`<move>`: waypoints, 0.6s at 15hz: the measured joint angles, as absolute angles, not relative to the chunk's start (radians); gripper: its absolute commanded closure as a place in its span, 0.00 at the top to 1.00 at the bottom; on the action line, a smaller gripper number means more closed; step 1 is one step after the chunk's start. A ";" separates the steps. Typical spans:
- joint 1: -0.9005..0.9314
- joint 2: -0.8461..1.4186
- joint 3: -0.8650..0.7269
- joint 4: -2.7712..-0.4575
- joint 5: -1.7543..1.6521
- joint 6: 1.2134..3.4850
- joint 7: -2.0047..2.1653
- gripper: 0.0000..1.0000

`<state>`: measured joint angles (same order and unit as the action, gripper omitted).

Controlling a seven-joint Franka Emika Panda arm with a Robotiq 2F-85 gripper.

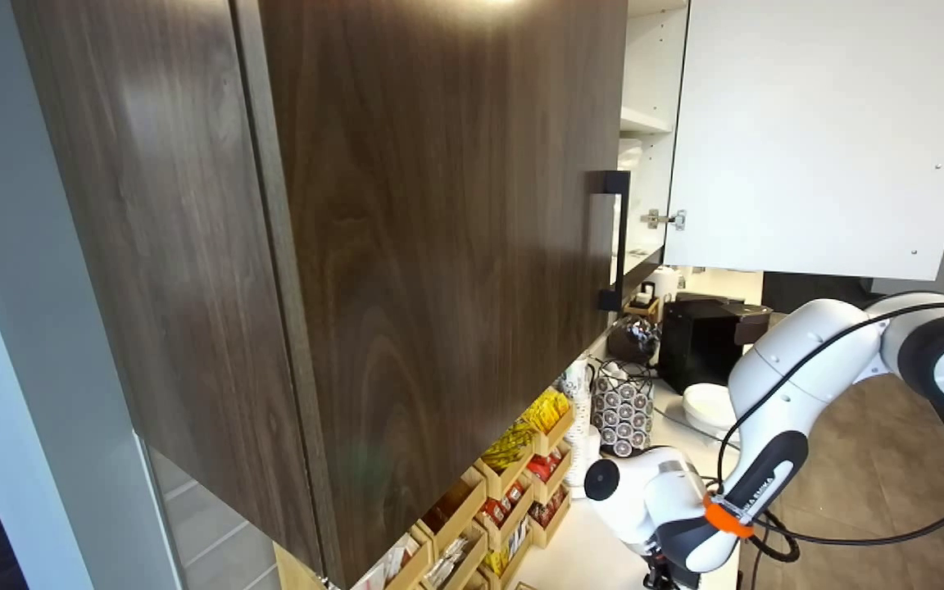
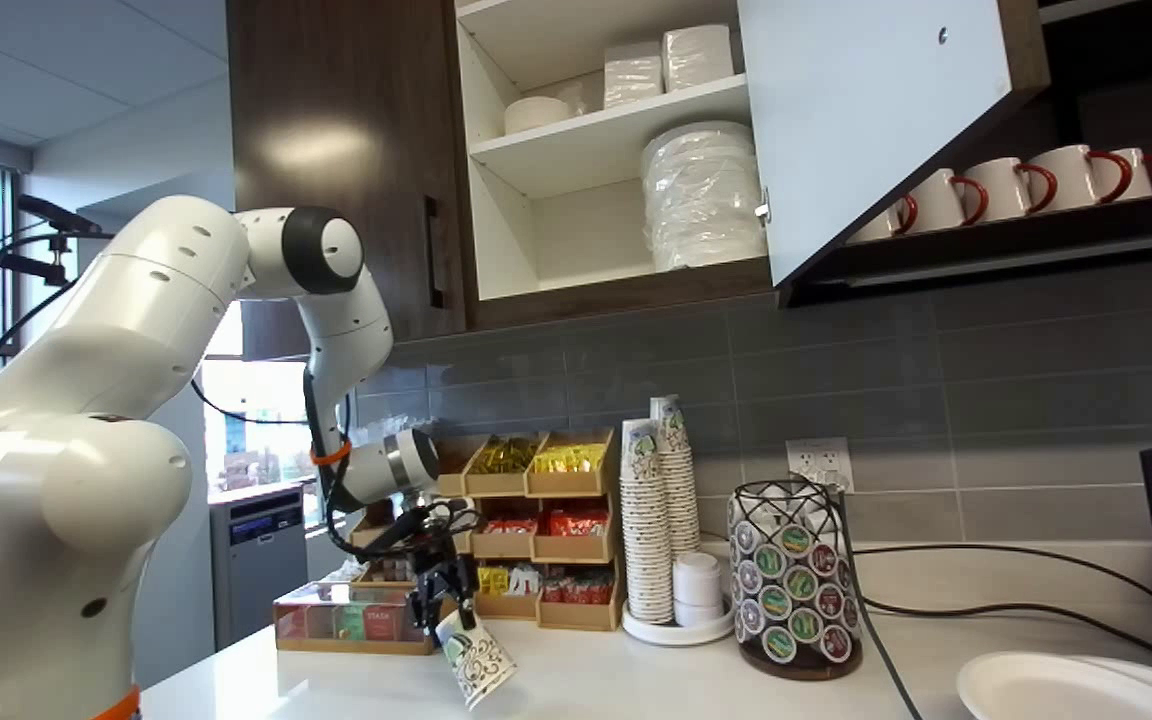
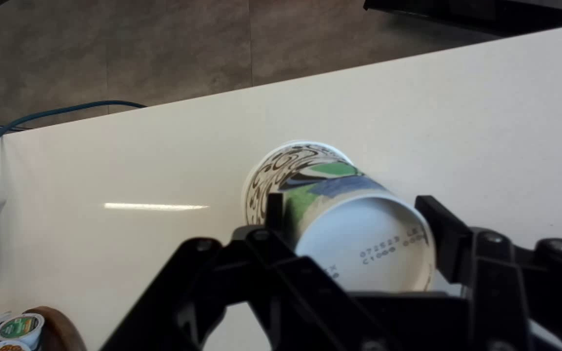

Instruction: Pick up the paper cup on the right and put it on the paper cup on the left, flip the stacked paper cups over, pick up the stacked paper cups and put them the right way up on the bottom shelf of the open upper cabinet

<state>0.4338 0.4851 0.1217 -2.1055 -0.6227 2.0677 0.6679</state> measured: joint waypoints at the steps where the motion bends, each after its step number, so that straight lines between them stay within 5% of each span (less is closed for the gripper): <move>1: 0.434 0.495 0.120 -2.096 -0.627 2.068 0.672 0.98; 9: 0.434 0.518 0.117 -2.051 -0.632 2.068 0.688 1.00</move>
